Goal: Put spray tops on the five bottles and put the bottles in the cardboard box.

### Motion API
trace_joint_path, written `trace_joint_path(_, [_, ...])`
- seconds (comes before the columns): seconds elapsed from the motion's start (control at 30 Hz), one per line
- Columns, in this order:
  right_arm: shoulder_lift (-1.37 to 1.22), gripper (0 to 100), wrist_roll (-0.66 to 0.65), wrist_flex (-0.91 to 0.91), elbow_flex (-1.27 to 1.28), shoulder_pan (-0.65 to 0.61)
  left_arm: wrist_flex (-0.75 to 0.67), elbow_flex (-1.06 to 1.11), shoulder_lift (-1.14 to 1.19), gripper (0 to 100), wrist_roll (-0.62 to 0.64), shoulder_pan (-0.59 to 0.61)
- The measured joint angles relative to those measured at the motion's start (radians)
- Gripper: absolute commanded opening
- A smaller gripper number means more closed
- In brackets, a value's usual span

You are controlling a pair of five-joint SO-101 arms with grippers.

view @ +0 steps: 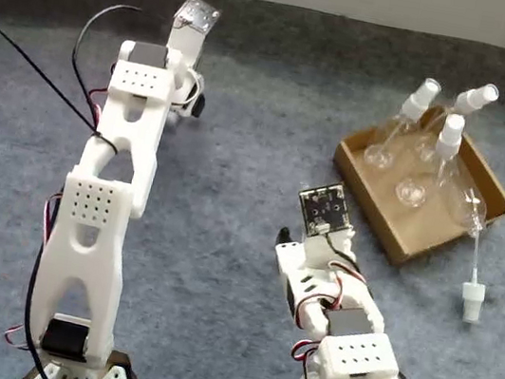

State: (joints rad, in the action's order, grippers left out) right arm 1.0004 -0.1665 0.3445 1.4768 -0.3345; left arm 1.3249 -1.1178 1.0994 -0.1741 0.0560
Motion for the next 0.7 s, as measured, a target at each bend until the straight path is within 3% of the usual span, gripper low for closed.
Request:
trace_joint_path(0.3, [-0.002, 14.6, 0.000, -0.005, 0.000, 0.000, 0.008, -0.164, 0.126, 0, 0.002, -0.009])
trace_joint_path(0.7, [-0.002, 14.6, 0.000, -0.005, 0.000, 0.000, 0.101, -0.210, 0.132, 1, 0.003, -0.003])
